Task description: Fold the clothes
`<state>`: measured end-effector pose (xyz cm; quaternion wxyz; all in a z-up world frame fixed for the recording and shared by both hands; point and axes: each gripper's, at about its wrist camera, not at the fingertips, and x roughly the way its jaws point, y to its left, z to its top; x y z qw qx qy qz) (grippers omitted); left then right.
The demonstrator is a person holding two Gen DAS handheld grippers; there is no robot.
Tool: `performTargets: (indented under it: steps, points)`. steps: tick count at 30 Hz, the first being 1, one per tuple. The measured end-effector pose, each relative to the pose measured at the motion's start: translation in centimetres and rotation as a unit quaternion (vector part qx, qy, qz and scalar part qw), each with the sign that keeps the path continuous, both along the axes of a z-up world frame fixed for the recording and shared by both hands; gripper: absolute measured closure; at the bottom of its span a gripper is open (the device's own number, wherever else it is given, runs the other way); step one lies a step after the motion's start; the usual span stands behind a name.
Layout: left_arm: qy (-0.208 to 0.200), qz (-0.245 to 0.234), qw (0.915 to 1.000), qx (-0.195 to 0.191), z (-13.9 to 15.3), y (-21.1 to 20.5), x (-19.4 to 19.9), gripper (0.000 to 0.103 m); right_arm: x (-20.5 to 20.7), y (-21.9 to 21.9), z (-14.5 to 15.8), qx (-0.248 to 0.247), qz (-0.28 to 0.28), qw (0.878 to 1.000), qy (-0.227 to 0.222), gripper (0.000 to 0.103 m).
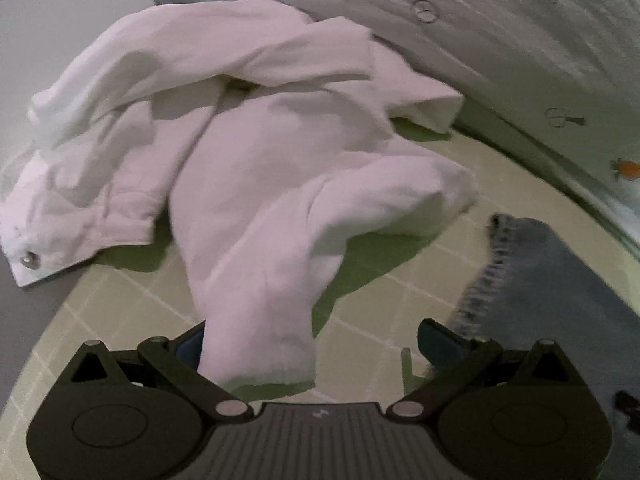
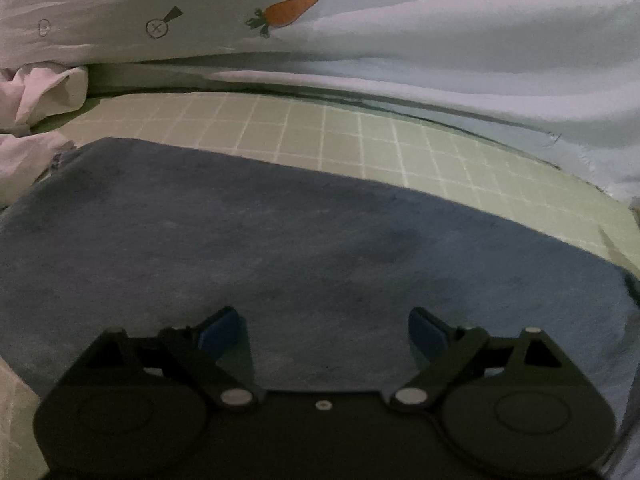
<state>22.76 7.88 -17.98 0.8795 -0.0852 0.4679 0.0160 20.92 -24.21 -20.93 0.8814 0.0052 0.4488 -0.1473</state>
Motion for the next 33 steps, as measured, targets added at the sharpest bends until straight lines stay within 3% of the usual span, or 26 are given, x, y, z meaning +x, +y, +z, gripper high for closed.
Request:
performTargets:
  steps: [4, 7, 13, 17, 21, 26, 29, 30, 31, 33]
  points:
    - [0.000, -0.011, 0.9997, -0.020, 0.3, -1.0, 1.2, 0.002, -0.5, -0.3, 0.1, 0.016, -0.011, 1.000, 0.000, 0.010]
    - [0.007, -0.009, 0.9998, -0.014, 0.7, -1.6, 2.0, 0.003, -1.1, -0.8, 0.2, 0.017, -0.018, 1.000, 0.000, 0.010]
    - [0.064, 0.048, 0.9968, -0.004, 1.0, -0.1, -0.2, 0.003, -2.0, -2.1, 0.2, 0.027, -0.032, 0.999, 0.002, 0.010]
    - [0.082, 0.034, 0.9961, 0.003, 0.8, -0.8, -2.4, 0.003, -2.2, -2.4, 0.0, 0.032, -0.033, 0.999, 0.002, 0.010]
    - [0.067, -0.017, 0.9960, -0.055, 0.6, -3.0, -3.0, 0.003, -2.2, -2.5, -0.2, 0.038, -0.033, 0.999, -0.001, 0.009]
    - [0.044, -0.012, 0.9956, -0.081, -0.6, -5.3, 0.0, 0.008, -2.4, -2.7, 0.0, 0.038, -0.028, 0.999, -0.002, 0.009]
    - [0.033, -0.009, 0.9990, -0.030, -1.3, -6.6, 1.3, 0.036, -2.9, -2.9, 0.3, 0.038, -0.029, 0.999, -0.003, 0.009]
    - [0.028, -0.011, 0.9995, -0.010, -1.5, -7.0, 1.6, 0.055, -3.0, -2.9, 0.4, 0.038, -0.029, 0.999, -0.003, 0.009]
    - [0.020, -0.025, 0.9994, 0.011, -1.4, -7.4, 1.8, 0.092, -3.2, -3.0, 0.4, 0.038, -0.030, 0.999, -0.003, 0.009]
    - [0.018, -0.040, 0.9989, 0.018, -1.1, -7.5, 1.5, 0.092, -3.5, -3.2, 0.5, 0.037, -0.031, 0.999, -0.002, 0.009]
